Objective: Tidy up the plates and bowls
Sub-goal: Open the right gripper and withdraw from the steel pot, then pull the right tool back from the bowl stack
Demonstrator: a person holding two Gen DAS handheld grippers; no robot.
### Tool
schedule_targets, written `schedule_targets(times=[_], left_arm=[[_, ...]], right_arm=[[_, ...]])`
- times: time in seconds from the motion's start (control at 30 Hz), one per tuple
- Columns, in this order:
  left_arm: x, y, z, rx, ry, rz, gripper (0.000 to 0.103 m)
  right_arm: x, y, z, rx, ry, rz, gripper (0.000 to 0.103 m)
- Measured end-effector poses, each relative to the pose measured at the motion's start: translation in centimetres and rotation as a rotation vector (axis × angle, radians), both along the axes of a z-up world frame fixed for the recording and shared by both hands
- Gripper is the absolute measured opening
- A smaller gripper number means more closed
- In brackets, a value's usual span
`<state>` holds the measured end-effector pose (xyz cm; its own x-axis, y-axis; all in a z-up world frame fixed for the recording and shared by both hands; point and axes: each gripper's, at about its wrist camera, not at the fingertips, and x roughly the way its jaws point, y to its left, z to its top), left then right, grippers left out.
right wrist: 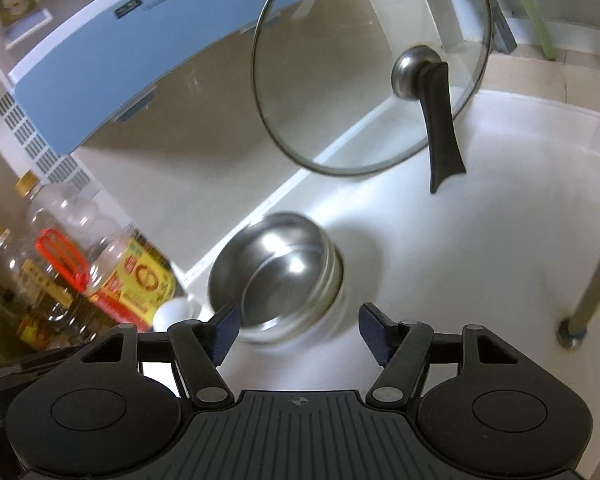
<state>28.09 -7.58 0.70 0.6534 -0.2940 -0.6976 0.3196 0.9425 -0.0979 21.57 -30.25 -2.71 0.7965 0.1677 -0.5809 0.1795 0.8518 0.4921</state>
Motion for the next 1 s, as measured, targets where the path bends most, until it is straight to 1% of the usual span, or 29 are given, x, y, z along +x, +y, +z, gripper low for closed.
schedule_targets(times=[0.13, 0.27, 0.4, 0.6, 1.0], left_arm=[[-2.5, 1.0, -0.1, 0.005, 0.018, 0.036, 0.033], [-5.4, 1.7, -0.2, 0.017, 0.016, 0.066, 0.036], [-8.1, 2.2, -0.3, 0.019, 0.025, 0.081, 0.037], [-11.8, 2.7, -1.0, 0.024, 0.047, 0.106, 0.037], [-17.4, 2.4, -2.3, 0.035, 0.089, 0.15, 0.037]], right_arm=[[-2.3, 0.7, -0.3, 0.008, 0.014, 0.039, 0.072], [-4.9, 1.9, -0.7, -0.045, 0.045, 0.078, 0.072], [-7.4, 3.3, -1.1, -0.096, 0.072, 0.12, 0.073], [-10.5, 4.3, -1.8, -0.117, 0.099, 0.161, 0.073], [-15.5, 5.7, -2.9, -0.166, 0.132, 0.22, 0.073]])
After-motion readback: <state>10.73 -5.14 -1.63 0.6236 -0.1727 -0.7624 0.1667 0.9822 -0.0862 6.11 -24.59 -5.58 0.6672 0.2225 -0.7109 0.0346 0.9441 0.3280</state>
